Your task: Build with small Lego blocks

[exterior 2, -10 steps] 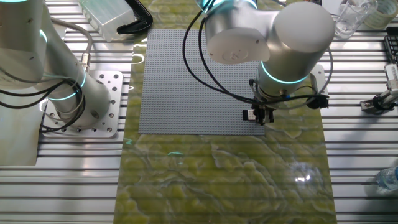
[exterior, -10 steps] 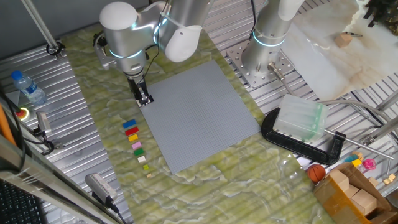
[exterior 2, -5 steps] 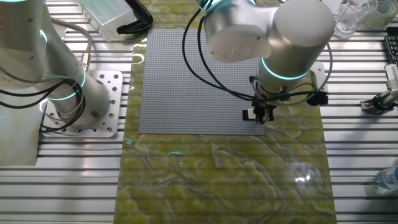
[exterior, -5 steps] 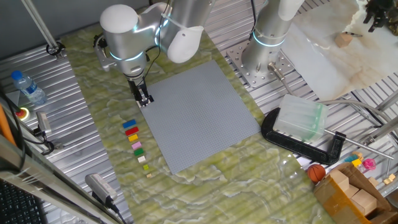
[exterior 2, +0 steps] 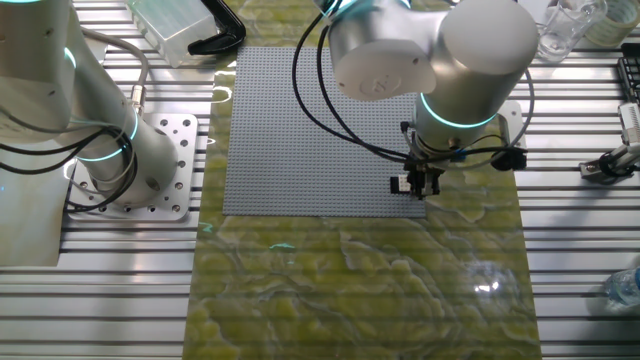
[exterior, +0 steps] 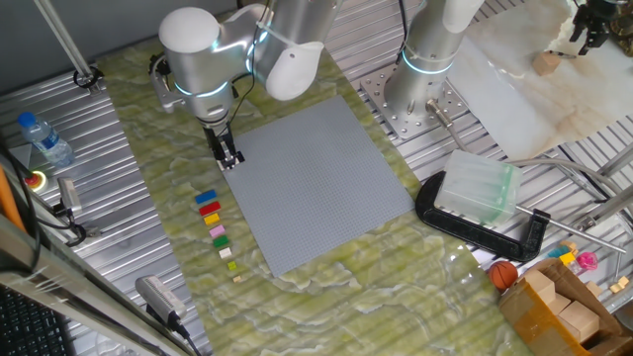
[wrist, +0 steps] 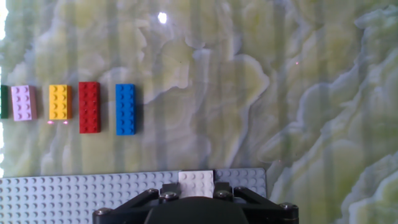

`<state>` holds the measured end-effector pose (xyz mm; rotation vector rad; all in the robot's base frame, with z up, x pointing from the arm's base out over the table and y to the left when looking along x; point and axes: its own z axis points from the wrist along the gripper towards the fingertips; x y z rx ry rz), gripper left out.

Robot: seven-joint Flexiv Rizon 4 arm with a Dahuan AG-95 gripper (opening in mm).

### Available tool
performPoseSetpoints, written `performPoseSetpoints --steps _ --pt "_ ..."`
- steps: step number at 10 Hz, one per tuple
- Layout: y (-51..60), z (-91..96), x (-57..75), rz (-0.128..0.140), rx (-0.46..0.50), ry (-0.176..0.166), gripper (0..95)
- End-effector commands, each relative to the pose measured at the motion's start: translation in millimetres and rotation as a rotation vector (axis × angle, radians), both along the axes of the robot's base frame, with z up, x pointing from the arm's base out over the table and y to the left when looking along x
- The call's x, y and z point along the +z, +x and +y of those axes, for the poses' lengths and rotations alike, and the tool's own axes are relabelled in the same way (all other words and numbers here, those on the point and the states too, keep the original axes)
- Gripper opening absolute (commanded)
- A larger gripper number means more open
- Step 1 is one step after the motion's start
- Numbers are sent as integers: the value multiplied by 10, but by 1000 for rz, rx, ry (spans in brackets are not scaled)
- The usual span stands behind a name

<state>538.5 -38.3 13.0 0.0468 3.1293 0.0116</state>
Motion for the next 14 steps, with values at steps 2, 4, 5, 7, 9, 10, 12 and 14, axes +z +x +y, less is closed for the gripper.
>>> performPoseSetpoints --steps 2,4,5,7,9,10,12,14 --pt "8 -7 -307 2 3 -6 0" --pt "15 -27 -302 2 9 -5 0" --pt "19 -40 -298 2 13 -3 0" --pt "20 -43 -297 1 10 12 0" --pt "21 -43 -302 0 13 10 0" --pt "21 -44 -305 0 15 10 0" --pt "18 -39 -283 0 26 26 0" --pt "17 -37 -277 5 30 27 0"
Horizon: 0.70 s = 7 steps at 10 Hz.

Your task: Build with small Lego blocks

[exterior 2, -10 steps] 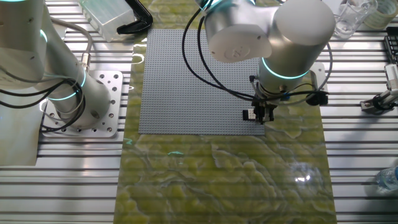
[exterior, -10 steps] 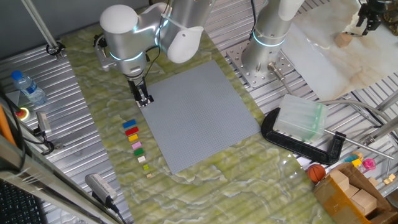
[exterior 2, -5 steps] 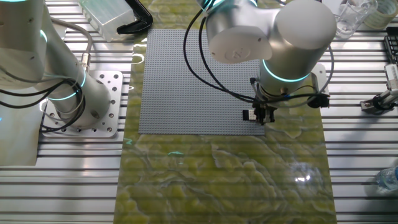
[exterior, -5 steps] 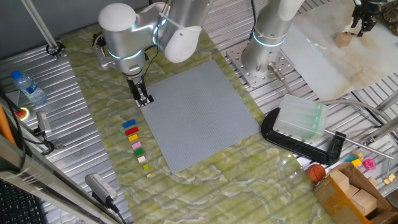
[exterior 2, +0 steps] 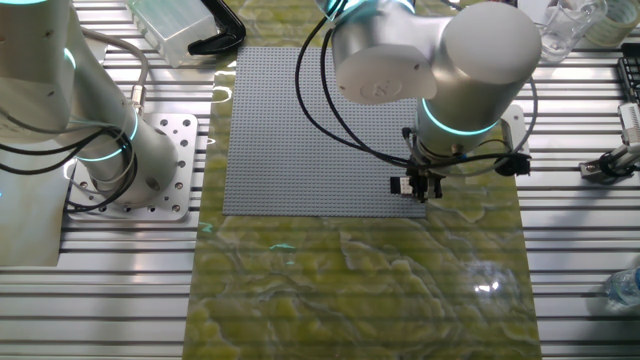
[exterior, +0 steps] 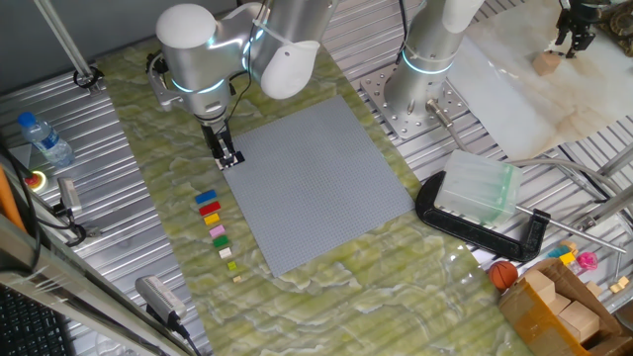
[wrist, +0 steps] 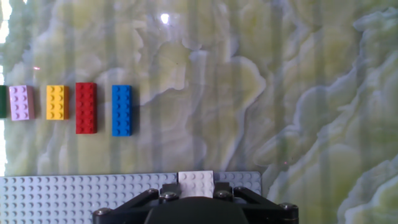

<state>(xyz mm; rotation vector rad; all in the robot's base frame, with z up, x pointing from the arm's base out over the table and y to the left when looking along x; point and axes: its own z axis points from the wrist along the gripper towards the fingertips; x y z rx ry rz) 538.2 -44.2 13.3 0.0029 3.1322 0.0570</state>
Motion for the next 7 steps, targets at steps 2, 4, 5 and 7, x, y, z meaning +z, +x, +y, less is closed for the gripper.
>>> performPoseSetpoints --steps 2,4,5,7 --pt "18 34 -292 2 0 -1 0" --pt "14 49 -295 5 -1 -5 0" --pt "12 53 -298 7 -1 -7 0" --pt "12 55 -312 15 -6 -10 0"
